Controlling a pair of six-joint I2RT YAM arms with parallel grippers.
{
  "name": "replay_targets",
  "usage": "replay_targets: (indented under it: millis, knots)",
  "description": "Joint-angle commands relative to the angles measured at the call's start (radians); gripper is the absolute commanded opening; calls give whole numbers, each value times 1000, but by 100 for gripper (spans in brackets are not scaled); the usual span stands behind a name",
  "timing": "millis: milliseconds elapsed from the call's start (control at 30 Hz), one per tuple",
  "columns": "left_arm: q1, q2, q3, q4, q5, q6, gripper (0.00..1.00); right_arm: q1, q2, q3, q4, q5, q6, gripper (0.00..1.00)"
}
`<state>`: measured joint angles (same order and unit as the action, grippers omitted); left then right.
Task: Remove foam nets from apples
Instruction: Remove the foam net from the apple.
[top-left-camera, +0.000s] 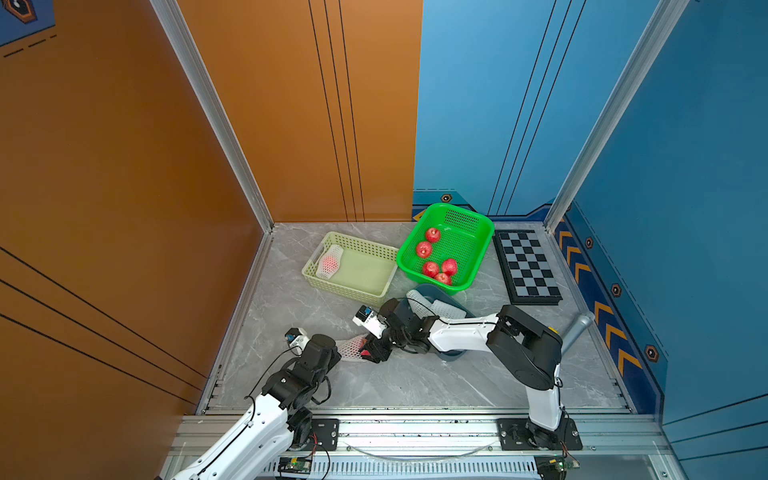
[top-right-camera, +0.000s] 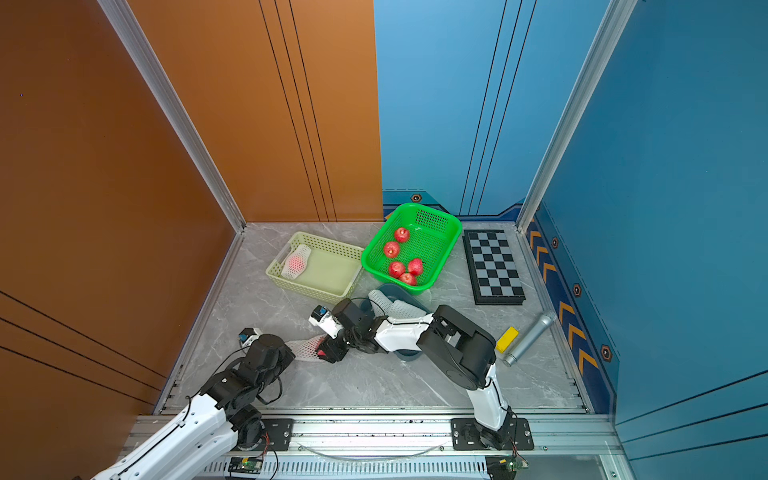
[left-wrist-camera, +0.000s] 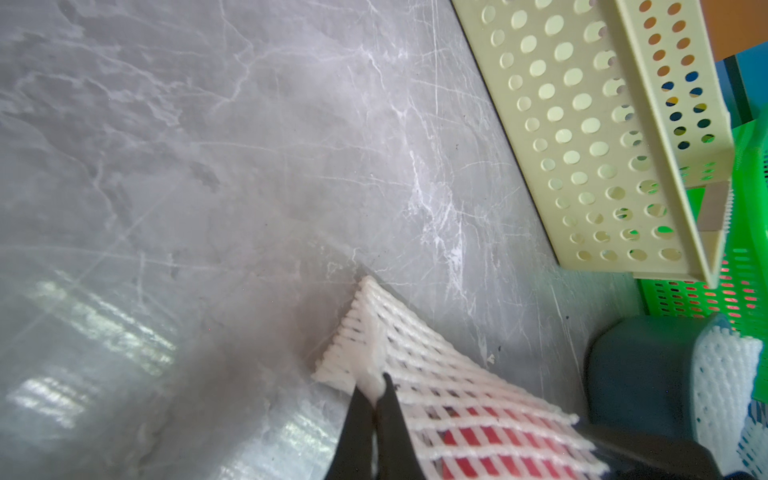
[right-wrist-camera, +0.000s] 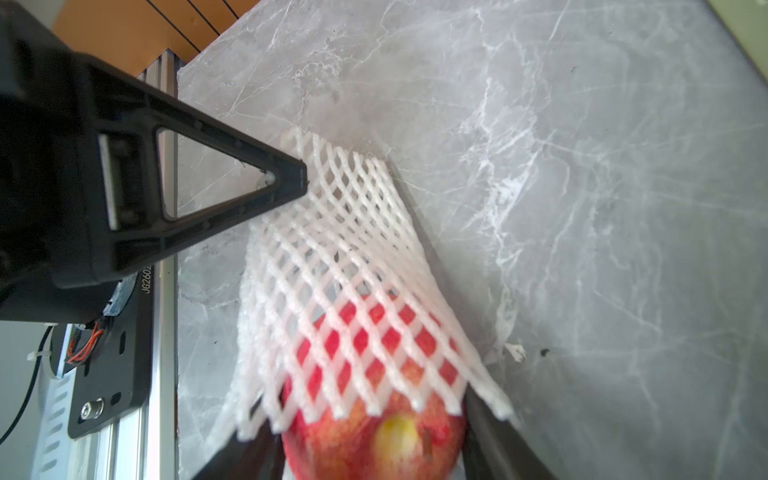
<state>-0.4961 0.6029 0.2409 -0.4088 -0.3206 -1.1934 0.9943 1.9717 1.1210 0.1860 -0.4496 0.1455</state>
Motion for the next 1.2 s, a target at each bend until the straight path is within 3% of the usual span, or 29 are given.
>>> replay_targets:
  millis: [0, 400, 767, 1167]
  knots:
    - [11, 3, 30, -18, 9, 29, 0, -15, -43, -35, -51, -33, -23, 55]
    - [24, 1, 46, -16, 14, 58, 0, -46, -82, -66, -108, -103, -81, 55]
    - [44, 42, 61, 45, 72, 103, 0, -29, -103, -59, -143, -44, -104, 81]
    - [50, 49, 57, 64, 81, 106, 0, 6, -118, -48, -214, 41, -146, 83]
